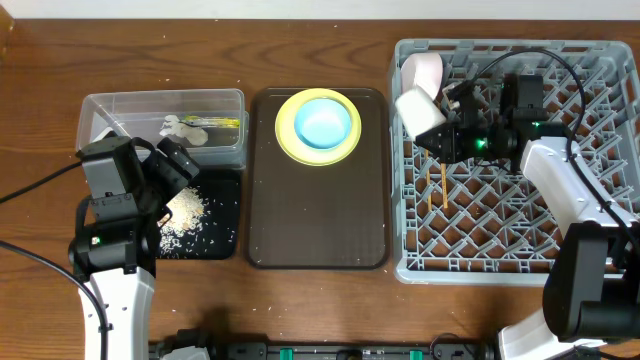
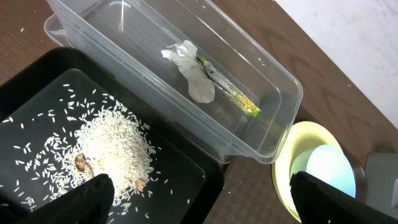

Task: Sort waste into correct bins and load items into the dishwasher rack
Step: 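Lower the white cup into the rack and open the right gripper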

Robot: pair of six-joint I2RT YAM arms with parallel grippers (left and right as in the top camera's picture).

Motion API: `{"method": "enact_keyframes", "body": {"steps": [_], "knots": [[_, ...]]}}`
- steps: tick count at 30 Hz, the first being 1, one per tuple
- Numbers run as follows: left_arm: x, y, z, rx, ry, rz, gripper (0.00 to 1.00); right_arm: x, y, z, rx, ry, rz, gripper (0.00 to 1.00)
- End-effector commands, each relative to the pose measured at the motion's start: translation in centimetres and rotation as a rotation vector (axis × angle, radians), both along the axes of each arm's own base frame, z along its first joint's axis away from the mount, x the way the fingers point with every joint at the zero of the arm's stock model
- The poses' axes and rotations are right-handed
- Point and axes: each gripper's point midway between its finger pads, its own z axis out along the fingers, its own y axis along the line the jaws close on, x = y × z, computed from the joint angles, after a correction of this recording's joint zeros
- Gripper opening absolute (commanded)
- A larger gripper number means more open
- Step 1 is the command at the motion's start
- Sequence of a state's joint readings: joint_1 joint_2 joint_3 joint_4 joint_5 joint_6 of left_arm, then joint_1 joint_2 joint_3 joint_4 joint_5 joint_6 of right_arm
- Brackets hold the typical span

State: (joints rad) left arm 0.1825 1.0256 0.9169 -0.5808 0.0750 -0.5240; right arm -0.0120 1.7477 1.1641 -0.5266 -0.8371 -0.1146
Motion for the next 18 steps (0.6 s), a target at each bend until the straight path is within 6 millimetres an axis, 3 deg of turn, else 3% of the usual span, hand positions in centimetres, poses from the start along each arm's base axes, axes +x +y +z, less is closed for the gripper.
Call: {"method": "enact_keyframes", "body": {"steps": [1,9,18], "knots": [[0.2,0.3,0.8,0.008,-0.016,0.007,0.94,-0.3,-0.5,-1.0,-0.036,0.016,-0.006,0.02],[0.2,0.3,0.8,0.008,-0.016,0.007,0.93,-0.8,-2.1,-2.8,-0.154,0.077,-0.057,0.11],[0.2,0.3,0.8,0.008,-0.016,0.007,0.93,-0.8,-3.5,-1.5,-0.178,0.052,-0.096,0.44]]}}
